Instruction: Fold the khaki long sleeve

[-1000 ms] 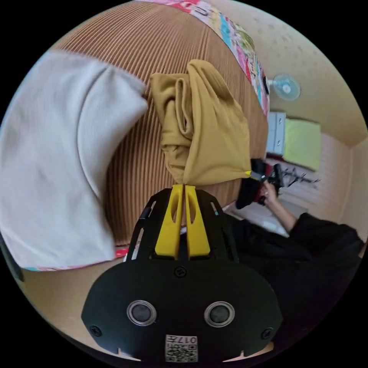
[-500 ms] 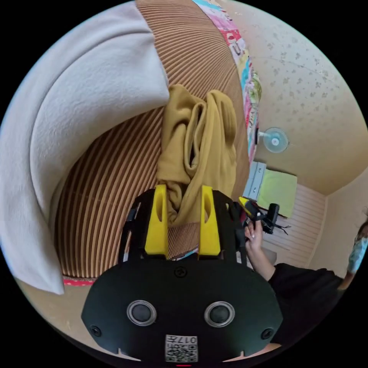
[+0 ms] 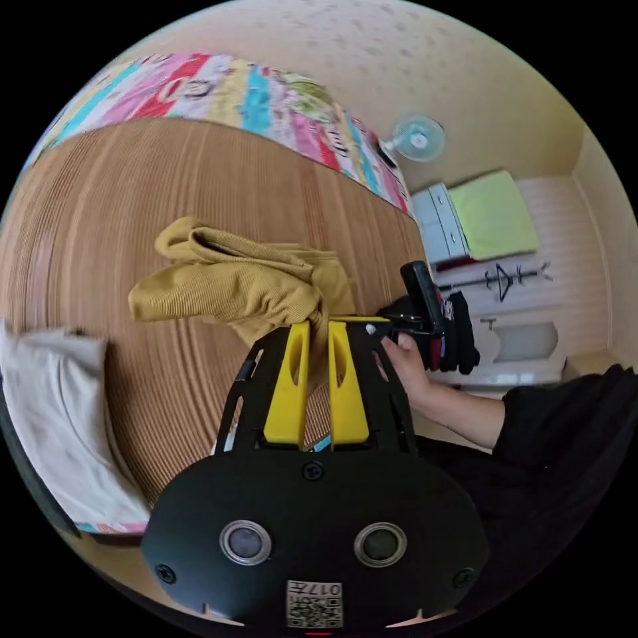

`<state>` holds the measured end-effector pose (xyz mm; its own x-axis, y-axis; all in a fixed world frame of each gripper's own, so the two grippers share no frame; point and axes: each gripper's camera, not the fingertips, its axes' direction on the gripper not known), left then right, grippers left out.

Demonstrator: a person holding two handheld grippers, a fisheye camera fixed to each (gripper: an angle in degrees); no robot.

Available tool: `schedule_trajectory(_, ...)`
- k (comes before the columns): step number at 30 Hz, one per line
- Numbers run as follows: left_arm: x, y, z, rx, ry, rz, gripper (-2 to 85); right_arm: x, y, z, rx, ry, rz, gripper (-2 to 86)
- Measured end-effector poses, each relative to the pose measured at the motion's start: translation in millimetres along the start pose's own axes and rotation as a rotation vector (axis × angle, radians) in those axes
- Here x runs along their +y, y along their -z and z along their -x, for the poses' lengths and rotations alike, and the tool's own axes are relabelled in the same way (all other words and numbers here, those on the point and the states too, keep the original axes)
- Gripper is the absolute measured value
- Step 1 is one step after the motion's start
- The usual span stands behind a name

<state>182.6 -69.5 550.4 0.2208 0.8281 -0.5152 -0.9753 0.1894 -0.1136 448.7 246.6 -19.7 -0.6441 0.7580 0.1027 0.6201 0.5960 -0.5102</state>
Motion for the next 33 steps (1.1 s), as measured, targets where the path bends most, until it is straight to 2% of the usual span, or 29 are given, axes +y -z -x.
schedule_trajectory(2,-26.5,-42.1,-55.7,-0.022,-0.150,0.082,5.1,44.0,41.1,-32.4,-0.008,-0.080,-0.030,0.6)
schedule_trajectory(6,-35.3,-126.9,-117.7,0.000,-0.260,0.201,5.2,146.3,110.4,-122.3,-0.064,-0.338,-0.068,0.8)
schedule_trajectory(10,-20.7,-183.9,-140.0,0.231,-0.306,0.317,7.0,209.5,143.5,-168.4,-0.064,-0.485,-0.099,1.1)
schedule_trajectory(11,-14.9,-179.7,-132.3,0.271,-0.277,0.285,7.6,221.5,148.7,-175.1,-0.087,-0.501,-0.110,1.4)
schedule_trajectory(13,-6.1,-164.3,-107.5,0.236,-0.185,0.214,8.3,231.7,151.1,-180.9,-0.136,-0.516,-0.126,2.2)
schedule_trajectory(16,6.9,-137.3,-45.0,0.045,0.038,0.132,12.2,229.9,142.9,-183.4,-0.268,-0.516,-0.142,4.5)
schedule_trajectory(19,20.4,-141.0,25.0,-0.115,0.259,0.212,16.1,218.1,131.3,-183.9,-0.447,-0.504,-0.186,9.0)
schedule_trajectory(21,29.1,-157.7,52.7,-0.030,0.323,0.271,16.7,207.1,123.4,-185.8,-0.532,-0.524,-0.195,12.7)
schedule_trajectory(23,37.8,-191.1,66.2,0.154,0.336,0.380,14.1,200.6,121.3,-185.1,-0.571,-0.536,-0.214,14.4)
schedule_trajectory(24,39.9,-197.0,68.1,0.173,0.356,0.399,12.8,196.9,120.5,-183.9,-0.595,-0.537,-0.225,15.3)
schedule_trajectory(27,45.1,-197.3,69.7,0.310,0.483,0.344,7.6,188.5,114.3,-182.8,-0.664,-0.562,-0.239,19.6)
schedule_trajectory(30,42.1,-182.2,36.7,0.410,0.448,0.343,6.5,175.2,103.1,-187.0,-0.789,-0.596,-0.286,29.1)
schedule_trajectory(33,38.0,-160.1,-9.6,0.528,0.394,0.346,6.3,137.7,94.8,-186.8,-0.859,-0.569,-0.315,31.5)
